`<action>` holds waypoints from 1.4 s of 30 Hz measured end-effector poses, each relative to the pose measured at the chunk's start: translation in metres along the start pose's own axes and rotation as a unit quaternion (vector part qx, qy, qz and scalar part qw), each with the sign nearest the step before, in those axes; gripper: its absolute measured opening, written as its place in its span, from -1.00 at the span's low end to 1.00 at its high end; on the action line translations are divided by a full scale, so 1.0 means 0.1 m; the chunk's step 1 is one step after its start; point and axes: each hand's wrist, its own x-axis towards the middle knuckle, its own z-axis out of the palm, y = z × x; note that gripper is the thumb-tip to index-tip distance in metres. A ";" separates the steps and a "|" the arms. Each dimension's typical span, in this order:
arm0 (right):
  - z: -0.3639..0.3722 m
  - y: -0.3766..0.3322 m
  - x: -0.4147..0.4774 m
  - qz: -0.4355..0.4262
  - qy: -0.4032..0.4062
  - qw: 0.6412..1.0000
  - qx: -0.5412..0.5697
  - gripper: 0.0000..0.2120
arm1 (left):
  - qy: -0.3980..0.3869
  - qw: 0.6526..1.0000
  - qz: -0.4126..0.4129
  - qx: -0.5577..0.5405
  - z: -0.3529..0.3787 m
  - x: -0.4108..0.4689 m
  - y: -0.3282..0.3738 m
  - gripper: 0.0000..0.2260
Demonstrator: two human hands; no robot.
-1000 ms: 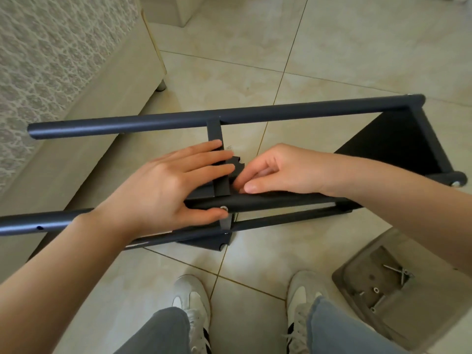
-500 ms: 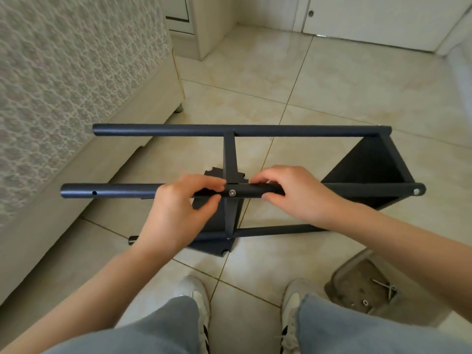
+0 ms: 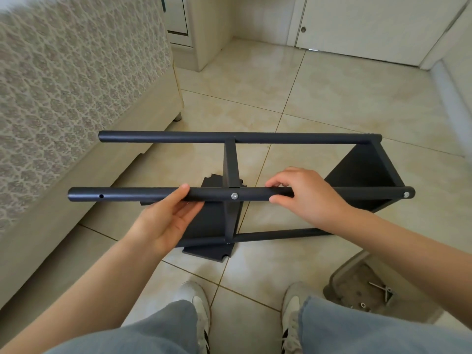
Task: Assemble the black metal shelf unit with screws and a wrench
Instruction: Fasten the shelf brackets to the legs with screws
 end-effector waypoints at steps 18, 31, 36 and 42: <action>-0.45 0.03 0.13 0.019 0.068 0.996 0.048 -0.75 | -0.060 0.987 0.103 0.107 0.71 0.04 0.47 -0.70; -0.87 0.04 0.00 0.089 0.058 0.986 0.128 -0.70 | -0.106 0.943 0.212 0.233 1.66 -0.21 0.80 -0.73; -0.86 0.00 0.02 0.104 0.046 0.979 0.169 -0.70 | -0.086 0.942 0.221 0.239 1.82 -0.25 0.87 -0.73; -0.79 -0.07 0.07 0.118 0.061 0.963 0.233 -0.73 | -0.076 0.928 0.228 0.286 2.05 -0.24 0.96 -0.68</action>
